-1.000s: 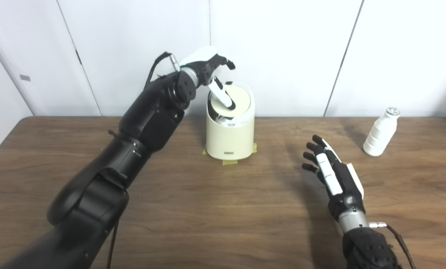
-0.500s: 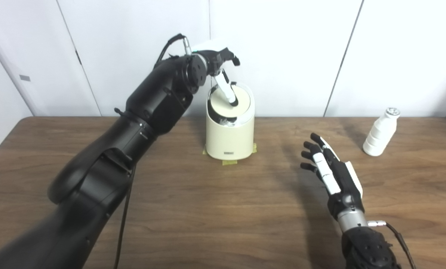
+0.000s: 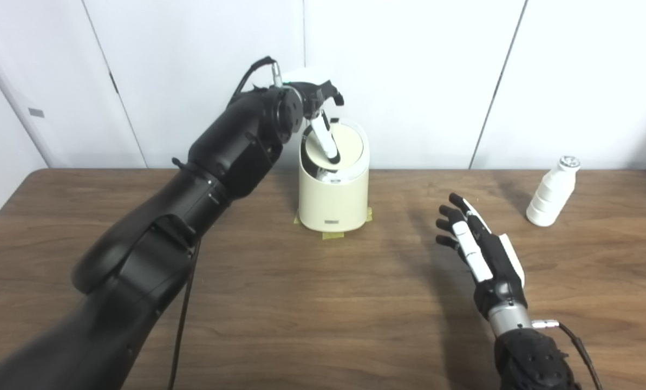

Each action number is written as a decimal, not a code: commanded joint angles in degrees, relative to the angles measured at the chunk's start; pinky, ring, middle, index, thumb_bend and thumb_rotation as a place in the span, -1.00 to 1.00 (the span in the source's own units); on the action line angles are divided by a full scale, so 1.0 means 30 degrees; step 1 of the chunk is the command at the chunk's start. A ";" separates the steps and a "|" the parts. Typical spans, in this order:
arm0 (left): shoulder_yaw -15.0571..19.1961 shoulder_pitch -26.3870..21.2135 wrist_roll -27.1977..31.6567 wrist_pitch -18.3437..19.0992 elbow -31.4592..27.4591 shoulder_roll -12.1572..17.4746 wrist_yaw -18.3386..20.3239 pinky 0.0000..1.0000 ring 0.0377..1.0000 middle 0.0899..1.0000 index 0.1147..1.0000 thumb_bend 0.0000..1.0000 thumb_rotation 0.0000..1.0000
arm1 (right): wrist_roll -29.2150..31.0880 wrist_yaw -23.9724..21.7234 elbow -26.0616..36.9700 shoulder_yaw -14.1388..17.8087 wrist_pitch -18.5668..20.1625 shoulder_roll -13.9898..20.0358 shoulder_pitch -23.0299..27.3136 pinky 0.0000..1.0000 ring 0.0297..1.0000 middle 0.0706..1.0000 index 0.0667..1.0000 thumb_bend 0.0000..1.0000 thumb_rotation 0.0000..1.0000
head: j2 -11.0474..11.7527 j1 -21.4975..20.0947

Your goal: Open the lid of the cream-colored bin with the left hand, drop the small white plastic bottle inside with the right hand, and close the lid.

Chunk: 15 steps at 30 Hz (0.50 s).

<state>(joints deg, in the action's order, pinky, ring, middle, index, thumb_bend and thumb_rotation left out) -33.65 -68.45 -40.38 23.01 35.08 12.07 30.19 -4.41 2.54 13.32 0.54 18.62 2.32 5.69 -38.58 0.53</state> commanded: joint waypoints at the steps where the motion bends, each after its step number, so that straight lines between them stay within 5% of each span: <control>1: 0.0122 -0.1770 -0.0372 -0.0423 -0.0174 0.0083 -0.0273 0.57 0.92 0.94 0.77 1.00 -0.78 | -0.0077 -0.0009 0.0741 -0.0032 -0.0194 -0.0096 0.0707 0.53 0.67 0.72 0.81 0.02 0.66 | -0.0046 0.0016; 15: -0.0407 -0.1503 -0.1087 -0.1212 -0.0089 0.0046 -0.0600 0.47 0.85 0.89 0.74 1.00 -0.81 | -0.0074 0.0012 0.0554 0.0005 -0.0408 -0.0112 0.0761 0.54 0.68 0.73 0.81 0.03 0.67 | -0.0098 0.0011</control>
<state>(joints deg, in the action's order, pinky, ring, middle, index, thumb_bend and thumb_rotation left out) -35.17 -69.10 -42.46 20.68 35.48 11.75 30.02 -4.61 2.55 13.32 0.55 19.11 2.25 5.69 -38.85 0.53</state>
